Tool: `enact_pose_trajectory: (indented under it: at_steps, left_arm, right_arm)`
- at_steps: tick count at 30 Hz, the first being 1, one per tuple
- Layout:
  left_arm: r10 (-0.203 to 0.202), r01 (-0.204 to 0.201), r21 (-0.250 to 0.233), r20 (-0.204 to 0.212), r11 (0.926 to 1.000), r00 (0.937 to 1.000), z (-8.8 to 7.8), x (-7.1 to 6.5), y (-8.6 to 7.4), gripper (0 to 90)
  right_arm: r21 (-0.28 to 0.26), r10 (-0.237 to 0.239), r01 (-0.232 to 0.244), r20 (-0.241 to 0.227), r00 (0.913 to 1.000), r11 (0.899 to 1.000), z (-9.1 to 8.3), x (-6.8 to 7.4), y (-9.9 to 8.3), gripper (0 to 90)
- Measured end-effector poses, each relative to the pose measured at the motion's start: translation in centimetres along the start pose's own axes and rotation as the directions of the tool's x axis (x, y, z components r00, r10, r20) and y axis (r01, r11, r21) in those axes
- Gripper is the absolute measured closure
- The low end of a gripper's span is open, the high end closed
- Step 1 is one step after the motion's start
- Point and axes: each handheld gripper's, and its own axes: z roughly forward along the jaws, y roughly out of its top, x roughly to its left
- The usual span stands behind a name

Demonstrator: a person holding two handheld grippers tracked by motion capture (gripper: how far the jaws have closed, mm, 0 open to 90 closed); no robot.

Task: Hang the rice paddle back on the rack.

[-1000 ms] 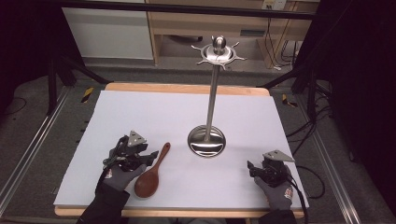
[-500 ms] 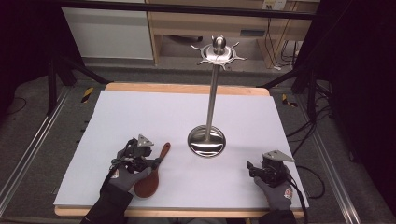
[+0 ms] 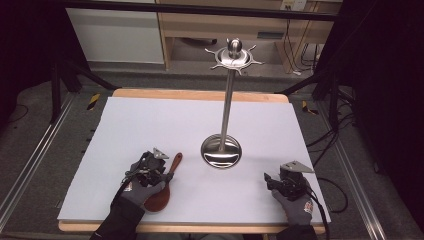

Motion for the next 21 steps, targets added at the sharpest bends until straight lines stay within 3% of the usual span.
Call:
enact_pose_trajectory:
  at_steps: [7, 15, 21]
  left_arm:
    - [-0.027, 0.027, 0.029, 0.013, 0.9992, 0.9995, 0.77, -0.12, 0.04, 64.3]
    - [-0.053, 0.054, 0.063, -0.009, 0.9965, 0.9985, 0.87, -0.20, 0.52, 69.9]
    - [-0.044, 0.044, 0.081, -0.002, 0.9958, 0.9990, 0.74, -0.11, 0.61, 76.2]
  right_arm:
    - [0.004, 0.005, -0.005, -0.004, 1.0000, 1.000, 0.03, 0.04, -0.01, 37.5]
    - [0.005, 0.006, -0.005, -0.008, 1.0000, 1.000, 0.02, 0.03, -0.01, 38.5]
    - [0.007, 0.008, -0.008, -0.014, 0.9999, 1.000, 0.01, -0.04, -0.02, 39.5]
